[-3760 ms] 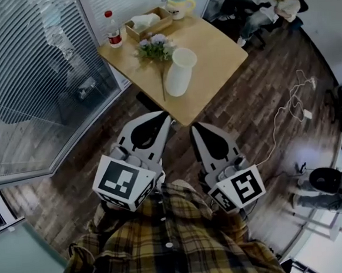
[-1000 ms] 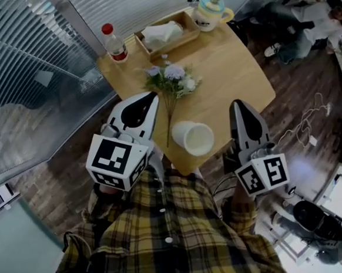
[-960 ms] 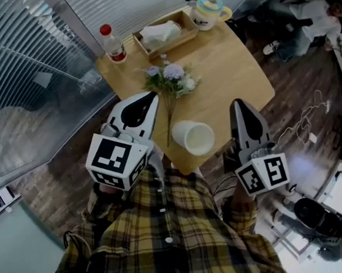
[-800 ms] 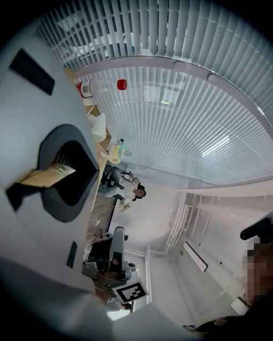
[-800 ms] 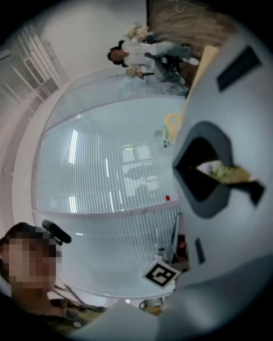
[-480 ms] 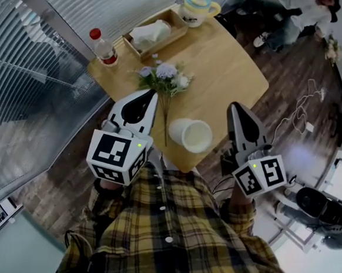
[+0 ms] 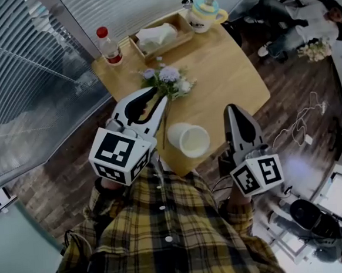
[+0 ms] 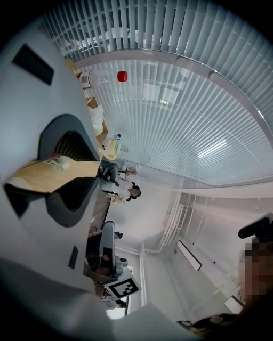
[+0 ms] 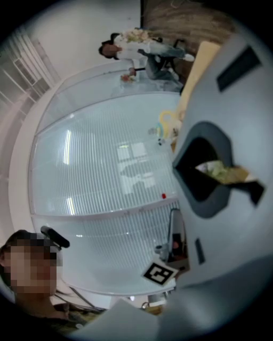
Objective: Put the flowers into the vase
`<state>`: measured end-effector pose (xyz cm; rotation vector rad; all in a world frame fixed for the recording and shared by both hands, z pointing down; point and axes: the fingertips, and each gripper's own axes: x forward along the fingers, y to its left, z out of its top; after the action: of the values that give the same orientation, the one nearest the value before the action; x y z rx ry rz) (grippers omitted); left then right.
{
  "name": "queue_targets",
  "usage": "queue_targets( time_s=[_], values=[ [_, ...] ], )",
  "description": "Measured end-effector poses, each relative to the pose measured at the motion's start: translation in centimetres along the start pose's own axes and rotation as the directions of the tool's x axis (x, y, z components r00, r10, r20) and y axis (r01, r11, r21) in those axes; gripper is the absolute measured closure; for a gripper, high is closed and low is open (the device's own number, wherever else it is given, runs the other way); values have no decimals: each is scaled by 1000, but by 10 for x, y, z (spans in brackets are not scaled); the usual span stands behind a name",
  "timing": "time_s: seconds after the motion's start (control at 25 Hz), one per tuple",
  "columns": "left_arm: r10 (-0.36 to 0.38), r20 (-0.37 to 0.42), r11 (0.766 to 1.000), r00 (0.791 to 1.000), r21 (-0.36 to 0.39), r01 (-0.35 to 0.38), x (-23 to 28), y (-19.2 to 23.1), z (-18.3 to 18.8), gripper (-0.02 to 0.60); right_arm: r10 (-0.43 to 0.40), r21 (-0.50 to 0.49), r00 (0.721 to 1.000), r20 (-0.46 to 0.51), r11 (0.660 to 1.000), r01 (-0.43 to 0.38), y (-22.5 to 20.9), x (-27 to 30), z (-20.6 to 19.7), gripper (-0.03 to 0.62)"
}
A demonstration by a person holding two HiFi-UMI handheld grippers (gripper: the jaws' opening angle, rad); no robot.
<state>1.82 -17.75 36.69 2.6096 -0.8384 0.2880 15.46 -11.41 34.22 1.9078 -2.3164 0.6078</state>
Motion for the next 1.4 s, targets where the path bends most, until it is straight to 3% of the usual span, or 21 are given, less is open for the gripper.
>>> queue_targets(
  time_s=[0.36, 0.6, 1.12, 1.4],
  values=[
    [1, -53, 1000, 999, -26, -3, 6, 6, -10, 394, 32, -7, 999, -11, 999, -32, 0, 13, 4, 582],
    [59, -141, 998, 988, -18, -62, 13, 17, -30, 393, 39, -2, 999, -23, 999, -39, 0, 14, 1, 582],
    [50, -369, 988, 928, -119, -100, 34, 28, -121, 393, 7, 18, 997, -77, 1000, -5, -13, -1, -21, 582],
    [25, -485, 972, 874, -193, -135, 46, 33, -173, 393, -17, 37, 996, -90, 999, 20, -23, -10, -31, 582]
  ],
)
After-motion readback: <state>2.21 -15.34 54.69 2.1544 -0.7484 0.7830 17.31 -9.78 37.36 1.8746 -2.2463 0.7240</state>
